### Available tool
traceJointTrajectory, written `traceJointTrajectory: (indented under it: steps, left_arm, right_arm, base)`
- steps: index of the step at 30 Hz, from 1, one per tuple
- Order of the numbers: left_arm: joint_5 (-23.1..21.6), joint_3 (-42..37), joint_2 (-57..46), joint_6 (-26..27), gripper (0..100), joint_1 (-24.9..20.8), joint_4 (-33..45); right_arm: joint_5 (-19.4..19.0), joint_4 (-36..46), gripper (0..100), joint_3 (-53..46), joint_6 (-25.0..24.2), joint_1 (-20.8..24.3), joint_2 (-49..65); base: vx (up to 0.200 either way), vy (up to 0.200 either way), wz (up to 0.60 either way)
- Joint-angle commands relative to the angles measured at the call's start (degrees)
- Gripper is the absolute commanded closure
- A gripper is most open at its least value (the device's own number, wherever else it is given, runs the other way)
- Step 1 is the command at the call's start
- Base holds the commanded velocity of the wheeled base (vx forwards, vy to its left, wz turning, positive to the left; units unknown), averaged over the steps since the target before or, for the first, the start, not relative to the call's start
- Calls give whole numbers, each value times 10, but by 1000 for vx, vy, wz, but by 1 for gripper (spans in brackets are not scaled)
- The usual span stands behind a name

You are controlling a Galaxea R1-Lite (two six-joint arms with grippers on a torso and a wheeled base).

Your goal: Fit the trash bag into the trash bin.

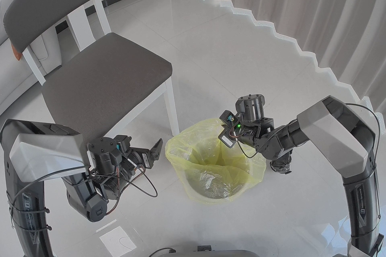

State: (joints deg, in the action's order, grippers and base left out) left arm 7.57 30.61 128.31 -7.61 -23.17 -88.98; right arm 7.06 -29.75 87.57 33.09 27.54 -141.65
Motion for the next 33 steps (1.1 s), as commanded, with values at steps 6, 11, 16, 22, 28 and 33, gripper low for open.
traceJointTrajectory:
  steps: [6,11,16,22,28,33]
  left_arm:
    - [0,1,16,-11,0,0,-10]
    - [1,0,15,-11,0,-2,-10]
    - [2,3,17,-8,0,-6,-10]
    - [17,28,34,-2,0,-8,-6]
    - [12,61,60,12,0,-12,28]
    - [8,94,71,14,0,-16,66]
  right_arm:
    - [0,-6,100,26,-10,-2,-57]
    - [0,-6,100,29,-9,-1,-51]
    - [1,-13,0,17,-12,1,-33]
    - [4,-46,0,-59,-18,7,56]
    - [3,-51,0,-139,-79,1,132]
    - [1,-51,0,-187,-136,-28,181]
  base:
    - [0,0,0]
    - [0,0,0]
    - [0,0,0]
    - [0,0,0]
    - [0,0,0]
    - [0,0,0]
